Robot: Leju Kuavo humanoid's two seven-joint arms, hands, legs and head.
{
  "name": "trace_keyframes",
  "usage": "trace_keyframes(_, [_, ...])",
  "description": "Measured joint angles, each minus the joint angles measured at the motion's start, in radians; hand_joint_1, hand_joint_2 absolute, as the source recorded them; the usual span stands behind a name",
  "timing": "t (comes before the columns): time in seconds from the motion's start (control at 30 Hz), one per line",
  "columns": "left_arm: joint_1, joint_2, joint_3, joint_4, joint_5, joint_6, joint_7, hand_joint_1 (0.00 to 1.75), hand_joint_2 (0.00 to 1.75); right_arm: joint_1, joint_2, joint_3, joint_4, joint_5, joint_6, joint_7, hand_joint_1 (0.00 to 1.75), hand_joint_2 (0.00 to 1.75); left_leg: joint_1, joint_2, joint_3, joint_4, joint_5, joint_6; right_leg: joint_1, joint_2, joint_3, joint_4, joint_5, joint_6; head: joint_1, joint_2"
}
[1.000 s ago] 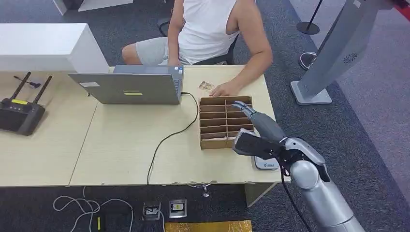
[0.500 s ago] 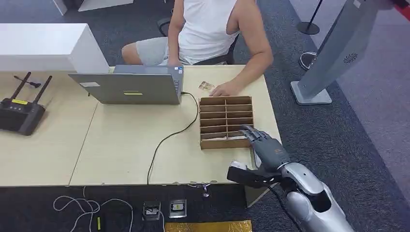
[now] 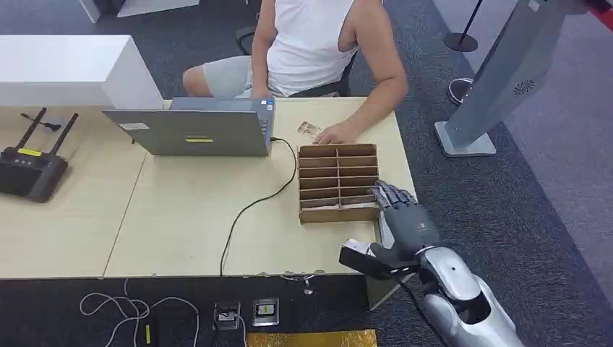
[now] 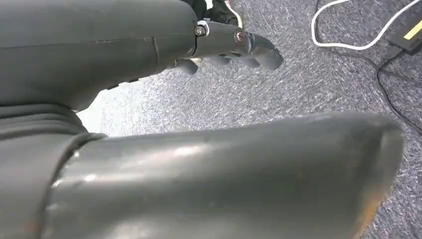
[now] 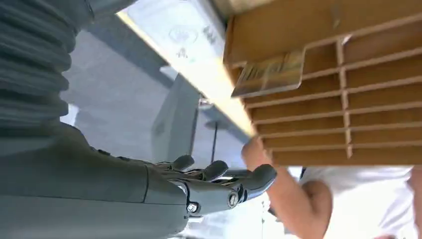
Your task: Pass the card to the sensor for recognition and then transmit it.
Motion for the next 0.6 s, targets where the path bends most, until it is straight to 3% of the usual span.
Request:
trace_keyframes(0.23, [-0.001,-0.011,0.000,0.000,-0.001,0.010,0.010,0.00,0.00,0.006,0.060,-0.017,0.062,0.049,-0.179,0.018,0.00,1.75,0.000,0.000,0.000,0.000,0.000,0.000,0.000,0.000,0.000,0.000,0.000,0.000,0.000,0.000])
trace_keyframes(0.6, [-0.002,-0.026,0.000,0.000,-0.006,0.019,0.018,0.00,0.00,-0.013,0.133,-0.058,0.199,0.037,-0.239,-0.018,0.00,1.75,0.000,0.000,0.000,0.000,0.000,0.000,0.000,0.000,0.000,0.000,0.000,0.000,0.000,0.000])
